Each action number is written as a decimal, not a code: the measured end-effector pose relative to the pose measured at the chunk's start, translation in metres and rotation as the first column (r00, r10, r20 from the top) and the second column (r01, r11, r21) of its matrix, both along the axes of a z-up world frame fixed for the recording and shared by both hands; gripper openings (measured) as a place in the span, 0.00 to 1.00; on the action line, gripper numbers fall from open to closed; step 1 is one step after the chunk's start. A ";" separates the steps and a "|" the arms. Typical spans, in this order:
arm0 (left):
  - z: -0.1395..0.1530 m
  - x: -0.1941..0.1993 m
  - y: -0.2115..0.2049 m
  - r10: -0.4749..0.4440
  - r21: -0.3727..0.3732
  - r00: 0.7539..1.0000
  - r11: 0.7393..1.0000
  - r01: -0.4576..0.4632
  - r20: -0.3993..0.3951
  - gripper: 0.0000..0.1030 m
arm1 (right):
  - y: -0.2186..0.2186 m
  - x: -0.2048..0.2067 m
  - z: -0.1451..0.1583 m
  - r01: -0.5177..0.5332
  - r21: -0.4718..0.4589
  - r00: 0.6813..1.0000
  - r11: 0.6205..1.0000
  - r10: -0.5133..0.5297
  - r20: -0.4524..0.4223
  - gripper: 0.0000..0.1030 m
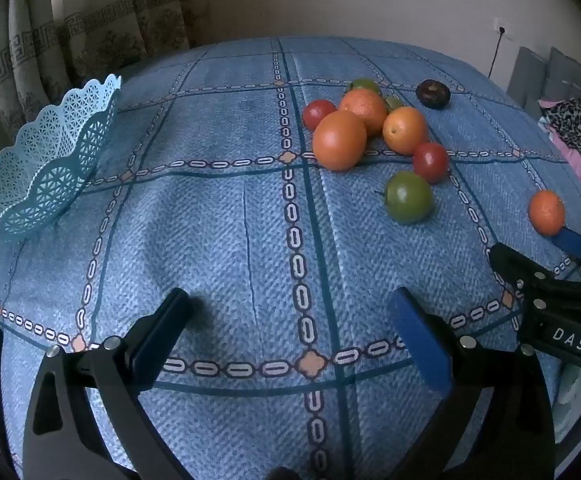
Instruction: Organize fruits
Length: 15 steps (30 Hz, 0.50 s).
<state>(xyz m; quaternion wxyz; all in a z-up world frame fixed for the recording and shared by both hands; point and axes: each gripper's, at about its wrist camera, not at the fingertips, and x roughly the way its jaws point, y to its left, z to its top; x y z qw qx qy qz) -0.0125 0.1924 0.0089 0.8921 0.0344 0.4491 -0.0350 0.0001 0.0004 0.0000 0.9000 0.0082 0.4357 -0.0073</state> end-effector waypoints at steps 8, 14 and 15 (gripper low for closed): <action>-0.002 0.000 -0.001 0.000 0.003 1.000 1.000 0.000 -0.001 0.98 | 0.001 0.001 0.001 0.000 -0.001 1.000 1.000 0.000 0.000 0.95; -0.002 0.000 -0.001 0.000 0.002 1.000 1.000 0.000 -0.001 0.98 | 0.001 0.000 0.000 0.000 -0.001 1.000 1.000 0.000 0.001 0.95; -0.002 0.000 -0.001 0.000 0.002 1.000 1.000 0.000 -0.001 0.98 | 0.001 0.000 0.000 0.000 -0.001 1.000 1.000 0.000 0.001 0.95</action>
